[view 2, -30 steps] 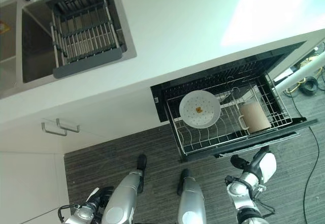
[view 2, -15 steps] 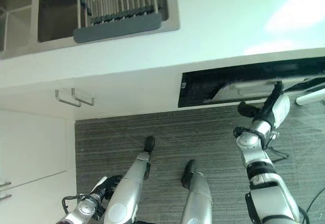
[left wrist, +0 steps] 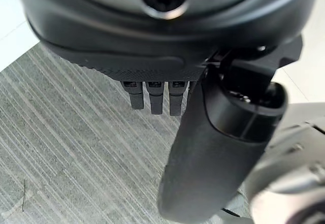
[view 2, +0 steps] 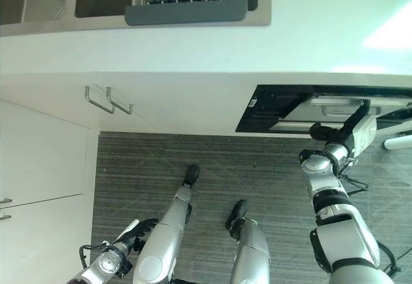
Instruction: Place the dishes in the dishwasher.
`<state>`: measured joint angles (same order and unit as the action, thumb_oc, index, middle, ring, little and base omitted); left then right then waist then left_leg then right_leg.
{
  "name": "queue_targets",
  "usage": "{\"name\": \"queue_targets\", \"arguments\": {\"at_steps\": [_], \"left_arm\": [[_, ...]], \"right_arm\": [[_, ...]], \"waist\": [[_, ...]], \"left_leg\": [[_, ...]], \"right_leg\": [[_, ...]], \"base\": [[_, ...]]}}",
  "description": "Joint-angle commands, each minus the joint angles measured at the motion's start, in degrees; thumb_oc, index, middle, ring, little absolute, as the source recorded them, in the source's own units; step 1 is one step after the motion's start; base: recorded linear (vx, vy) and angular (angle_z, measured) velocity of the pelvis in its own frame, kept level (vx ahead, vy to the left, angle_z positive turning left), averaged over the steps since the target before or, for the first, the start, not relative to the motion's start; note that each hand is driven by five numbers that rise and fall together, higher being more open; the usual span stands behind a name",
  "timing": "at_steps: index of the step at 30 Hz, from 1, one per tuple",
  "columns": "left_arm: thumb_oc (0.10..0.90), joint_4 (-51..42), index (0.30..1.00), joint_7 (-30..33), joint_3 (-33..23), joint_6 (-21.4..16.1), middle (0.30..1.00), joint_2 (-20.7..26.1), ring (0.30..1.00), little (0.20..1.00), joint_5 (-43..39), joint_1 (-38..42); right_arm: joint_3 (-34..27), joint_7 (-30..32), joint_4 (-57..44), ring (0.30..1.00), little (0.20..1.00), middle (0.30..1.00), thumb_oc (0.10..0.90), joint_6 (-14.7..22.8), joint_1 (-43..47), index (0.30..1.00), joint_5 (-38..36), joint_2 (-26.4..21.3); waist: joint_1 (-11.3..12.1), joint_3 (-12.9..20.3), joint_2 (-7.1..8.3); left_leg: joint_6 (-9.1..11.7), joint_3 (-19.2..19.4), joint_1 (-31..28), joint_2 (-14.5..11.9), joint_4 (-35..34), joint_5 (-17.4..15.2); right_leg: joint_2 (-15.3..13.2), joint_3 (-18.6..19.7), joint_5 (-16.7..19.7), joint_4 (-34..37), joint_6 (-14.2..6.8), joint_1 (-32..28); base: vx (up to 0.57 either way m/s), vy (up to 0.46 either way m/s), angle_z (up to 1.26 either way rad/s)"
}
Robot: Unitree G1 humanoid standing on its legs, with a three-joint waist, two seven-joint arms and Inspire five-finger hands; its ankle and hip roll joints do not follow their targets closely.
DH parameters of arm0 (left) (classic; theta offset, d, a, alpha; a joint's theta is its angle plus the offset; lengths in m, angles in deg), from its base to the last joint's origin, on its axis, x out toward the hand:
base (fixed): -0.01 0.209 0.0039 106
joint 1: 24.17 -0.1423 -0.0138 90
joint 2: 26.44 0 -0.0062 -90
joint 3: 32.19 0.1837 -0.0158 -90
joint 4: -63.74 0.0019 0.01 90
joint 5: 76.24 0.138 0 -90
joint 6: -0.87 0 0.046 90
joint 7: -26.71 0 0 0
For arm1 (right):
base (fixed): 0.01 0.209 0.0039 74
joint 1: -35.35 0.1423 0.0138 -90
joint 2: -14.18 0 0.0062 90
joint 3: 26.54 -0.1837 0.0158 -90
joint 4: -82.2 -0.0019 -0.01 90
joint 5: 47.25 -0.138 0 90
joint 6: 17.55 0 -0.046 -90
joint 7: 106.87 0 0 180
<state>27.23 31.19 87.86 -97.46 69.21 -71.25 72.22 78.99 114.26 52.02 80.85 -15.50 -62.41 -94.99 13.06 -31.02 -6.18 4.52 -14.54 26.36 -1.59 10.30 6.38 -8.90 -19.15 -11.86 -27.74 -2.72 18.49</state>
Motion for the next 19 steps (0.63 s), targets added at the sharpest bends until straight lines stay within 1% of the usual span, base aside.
{"name": "queue_targets", "arguments": {"at_steps": [1, 2, 3, 4, 5, 6, 7, 9, 10, 11, 12, 13, 14, 15, 17, 18, 19], "left_arm": [[0.8, -2.66, 0.9, 2.11, 1.31, 0.67, 0.9, 3.0, 0.9, 0.9, 2.77, 1.36], [0.8, -2.51, 0.9, 2.52, 0.76, 1.3, 0.9, 2.53, 0.9, 0.9, 3.75, 1.04], [0.8, -2.08, 0.9, 4.08, 0.08, 2.89, 0.9, 1.7, 0.9, 0.9, 6.85, 0.22], [0.8, -1.83, 0.9, 5.08, -0.06, 3.78, 0.9, 1.42, 0.9, 0.9, 8.74, -0.48], [0.8, -1.25, 0.9, 6.53, -0.16, 5.51, 0.9, 0.71, 0.9, 0.9, 11.08, -1.24], [0.8, 0.03, 0.9, 8.38, -1.0, 7.59, 0.9, -0.68, 0.9, 0.9, 13.66, -2.93], [0.8, 0.62, 0.9, 8.34, -1.42, 7.97, 0.9, -1.16, 0.9, 0.9, 13.63, -3.36], [0.8, 2.37, 0.9, 4.58, -3.26, 10.46, 0.9, -2.91, 0.9, 0.9, 10.13, -4.33], [0.8, 4.17, 0.9, 1.63, -5.3, 12.6, 0.9, -5.1, 0.9, 0.9, 7.58, -4.93], [0.8, 4.88, 0.9, 0.63, -6.51, 13.09, 0.9, -6.12, 0.9, 0.9, 7.76, -4.92], [0.8, 5.04, 0.9, -0.44, -7.81, 14.23, 0.9, -6.34, 0.9, 0.9, 6.85, -4.39], [0.8, 5.22, 0.9, -1.53, -9.06, 14.92, 0.9, -6.11, 0.9, 0.9, 4.79, -3.53], [0.8, 5.34, 0.9, -2.66, -10.03, 14.79, 0.9, -5.79, 0.9, 0.9, 2.66, -2.86], [0.8, 5.11, 0.9, -3.91, -11.44, 13.45, 0.9, -5.32, 0.9, 0.9, -0.64, -2.08], [0.8, 3.85, 0.9, -6.33, -13.01, 12.29, 0.9, -4.66, 0.9, 0.9, -4.5, -1.12], [0.8, 2.87, 0.9, -8.85, -14.17, 11.91, 0.9, -4.35, 0.9, 0.9, -8.44, -0.79], [0.8, 2.06, 0.9, -13.23, -15.38, 13.29, 0.9, -4.79, 0.9, 0.9, -13.91, -0.71]], "right_arm": [[5.92, -7.71, -10.14, 0.9, 0.9, 0.9, 0.8, 11.13, 13.39, 0.9, 6.47, -4.13], [4.8, -7.74, -10.82, 0.9, 0.9, 0.9, 0.8, 11.4, 9.79, 0.9, 6.33, -2.58], [3.8, -6.68, -12.47, 0.9, 0.9, 0.9, 0.8, 11.47, 2.05, 0.9, 5.49, 1.0], [3.6, -6.34, -13.42, 0.9, 0.9, 0.9, 0.8, 11.3, -2.06, 0.9, 5.36, 2.82], [3.8, -5.15, -14.34, 0.9, 0.9, 0.9, 0.8, 11.53, -8.39, 0.9, 5.49, 6.06], [3.83, -5.64, -14.37, 0.9, 0.9, 0.9, 0.8, 12.23, -18.09, 0.9, 4.36, 9.51], [3.65, -5.91, -14.03, 0.9, 0.9, 0.9, 0.8, 12.38, -20.15, 0.9, 4.15, 10.05], [2.84, -8.37, -12.78, 0.9, 0.9, 0.9, 0.8, 12.49, -24.77, 0.9, 3.05, 11.1], [1.93, -9.83, -11.58, 0.9, 0.9, 0.9, 0.8, 13.24, -28.28, 0.9, 4.87, 12.01], [1.21, -10.53, -11.46, 0.9, 0.9, 0.9, 0.8, 13.17, -30.36, 0.9, 5.93, 12.52], [0.42, -11.61, -11.71, 0.9, 0.9, 0.9, 0.8, 12.92, -32.94, 0.9, 7.45, 12.63], [0.12, -12.24, -11.95, 0.9, 0.9, 0.9, 0.8, 12.67, -34.31, 0.9, 8.89, 12.46], [-0.09, -12.95, -11.83, 0.9, 0.9, 0.9, 0.8, 12.74, -34.98, 0.9, 9.57, 12.31], [-0.28, -14.32, -11.47, 0.9, 0.9, 0.9, 0.8, 12.82, -35.9, 0.9, 10.36, 12.11], [-0.85, -16.15, -10.44, 0.9, 0.9, 0.9, 0.8, 13.03, -36.73, 0.9, 11.31, 12.13], [-1.23, -17.74, -9.36, 0.9, 0.9, 0.9, 0.8, 12.89, -37.11, 0.9, 11.21, 12.39], [-1.65, -19.22, -7.58, 0.9, 0.9, 0.9, 0.8, 12.7, -37.49, 0.9, 10.46, 13.07]], "waist": [[4.38, 1.23, -0.4], [3.88, 1.23, -0.44], [2.56, 1.98, -0.19], [1.84, 2.84, 0.06], [0.62, 4.1, 0.49], [-1.48, 6.08, 1.3], [-2.07, 6.73, 1.55], [-3.71, 8.53, 2.23], [-5.19, 10.24, 2.51], [-6.27, 11.23, 2.68], [-8.15, 12.7, 2.87], [-9.56, 13.72, 2.97], [-10.64, 14.32, 2.96], [-11.93, 14.8, 3.02], [-13.2, 15.65, 2.89], [-13.78, 16.11, 2.95], [-14.09, 16.7, 3.12]], "left_leg": [[-3.13, 3.26, -3.62, 1.24, 6.89, -9.58], [-2.98, 3.5, -4.93, 1.16, 6.89, -9.99], [-2.57, 4.26, -7.12, 0.92, 6.89, -10.98], [-2.33, 4.7, -8.01, 0.61, 6.89, -11.55], [-2.02, 5.49, -9.24, 0.24, 6.89, -12.37], [-1.48, 7.18, -11.02, -0.39, 6.89, -13.12], [-1.37, 7.72, -11.43, -0.53, 6.89, -13.21], [-1.13, 9.31, -12.58, -1.07, 6.89, -13.46], [-1.03, 10.67, -13.72, -1.46, 6.89, -13.79], [-1.0, 11.61, -14.51, -1.69, 6.89, -14.13], [-1.02, 13.07, -15.96, -2.03, 6.89, -14.78], [-1.12, 14.09, -16.97, -2.16, 6.89, -15.24], [-1.25, 14.55, -17.47, -2.15, 6.89, -15.35], [-1.34, 15.29, -18.77, -2.07, 6.89, -16.04], [-1.46, 15.73, -19.29, -1.92, 6.89, -16.32], [-1.57, 16.05, -19.85, -1.76, 6.89, -16.64], [-1.72, 16.36, -20.38, -1.58, 6.89, -17.1]], "right_leg": [[-1.7, 2.36, -3.05, -2.41, -2.38, -3.61], [-1.48, 2.17, -2.73, -0.83, -2.46, -5.5], [-0.85, 1.93, -1.95, 3.1, -2.55, -9.24], [-0.4, 1.75, -1.39, 5.44, -2.59, -11.03], [0.16, 1.93, -0.57, 8.82, -2.57, -13.51], [0.13, 2.47, -0.08, 10.55, -2.68, -15.5], [-0.02, 2.78, -0.09, 10.55, -2.75, -15.7], [-0.4, 3.43, 0.05, 10.55, -2.98, -16.1], [-0.67, 4.22, 0.12, 10.55, -3.11, -16.37], [-0.84, 4.78, 0.15, 10.55, -3.14, -16.49], [-0.97, 5.87, 0.13, 10.55, -3.08, -16.75], [-0.89, 6.98, 0.14, 10.55, -3.03, -16.82], [-0.61, 7.94, 0.4, 10.55, -2.98, -16.62], [-0.31, 9.36, 0.12, 10.55, -2.98, -17.03], [0.12, 10.76, 0.34, 10.55, -2.94, -16.64], [0.39, 11.87, 0.47, 10.55, -2.99, -16.49], [0.55, 12.7, 0.52, 10.55, -3.12, -16.27]], "base": [[-0.05, -0.002, 0.31], [-0.01, -0.011, 0.23], [0.1, -0.057, 0.28], [0.13, -0.077, 0.41], [0.14, -0.065, 0.52], [0.12, -0.046, 0.41], [0.09, -0.019, 0.1], [0.05, 0.007, -0.42], [0.05, 0.031, -0.67], [0.05, 0.068, -0.88], [0.02, 0.072, -0.83], [0.01, 0.074, -0.84], [0.0, 0.066, -0.64], [-0.01, 0.062, -0.59], [-0.02, 0.059, -0.64], [-0.05, 0.04, -0.63], [-0.05, 0.033, -0.4]]}}
